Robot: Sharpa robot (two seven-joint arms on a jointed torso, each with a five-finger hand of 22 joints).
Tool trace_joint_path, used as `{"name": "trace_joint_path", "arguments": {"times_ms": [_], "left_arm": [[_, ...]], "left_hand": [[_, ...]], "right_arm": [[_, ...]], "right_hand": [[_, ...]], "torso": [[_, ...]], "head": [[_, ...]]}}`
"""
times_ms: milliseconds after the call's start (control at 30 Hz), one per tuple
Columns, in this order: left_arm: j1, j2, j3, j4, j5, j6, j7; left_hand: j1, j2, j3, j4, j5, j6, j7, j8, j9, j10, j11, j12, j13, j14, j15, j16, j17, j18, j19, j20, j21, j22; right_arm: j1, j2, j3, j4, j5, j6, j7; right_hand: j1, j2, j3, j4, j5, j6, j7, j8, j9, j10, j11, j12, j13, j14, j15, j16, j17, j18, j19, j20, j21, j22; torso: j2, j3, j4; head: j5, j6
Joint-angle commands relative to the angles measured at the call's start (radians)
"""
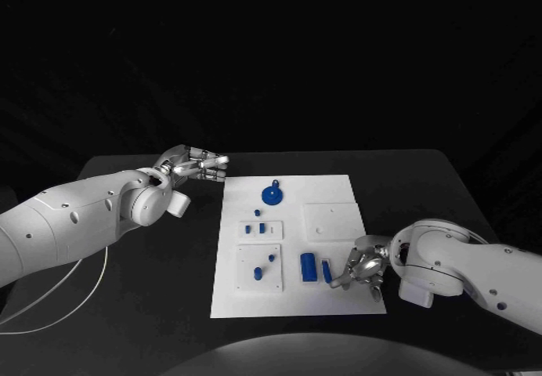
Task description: Assemble the parts on the task board
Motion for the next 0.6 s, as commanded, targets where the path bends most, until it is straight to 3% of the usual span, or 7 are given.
{"name": "trace_joint_path", "arguments": {"times_ms": [33, 600], "left_arm": [[-0.001, 0.001, 0.001, 0.001, -0.005, 0.016, 0.002], [-0.001, 0.0, 0.0, 0.0, -0.006, 0.02, 0.0]], "left_hand": [[-0.002, 0.0, 0.002, 0.003, 0.0, -0.006, 0.0, -0.002, 0.001, -0.001, 0.002, 0.001, 0.0, -0.009, 0.0, 0.002, -0.001, -0.013, -0.006, -0.001, -0.002, -0.001], [-0.002, 0.0, 0.002, 0.003, 0.0, -0.006, 0.0, -0.002, 0.001, -0.001, 0.002, 0.001, 0.0, -0.009, 0.0, 0.002, -0.001, -0.013, -0.006, -0.001, -0.002, -0.001]], "right_arm": [[-0.001, 0.002, 0.0, -0.001, -0.004, 0.032, -0.001], [-0.001, 0.022, 0.0, -0.024, -0.016, -0.011, -0.018]], "right_hand": [[-0.006, 0.003, 0.002, -0.002, -0.004, 0.006, -0.002, -0.004, -0.001, 0.005, 0.0, -0.001, 0.001, 0.002, 0.001, 0.005, 0.002, -0.003, 0.039, 0.001, 0.007, -0.001], [-0.054, 0.034, 0.038, 0.025, -0.004, 0.004, -0.002, -0.003, 0.012, 0.008, 0.0, 0.003, 0.002, 0.002, 0.001, 0.01, 0.004, -0.003, 0.039, 0.001, 0.012, -0.001]], "torso": [[0.0, -0.0009, 0.0012], [0.0, -0.0006, 0.0008]], "head": [[0.0, -0.002], [0.002, -0.006]]}}
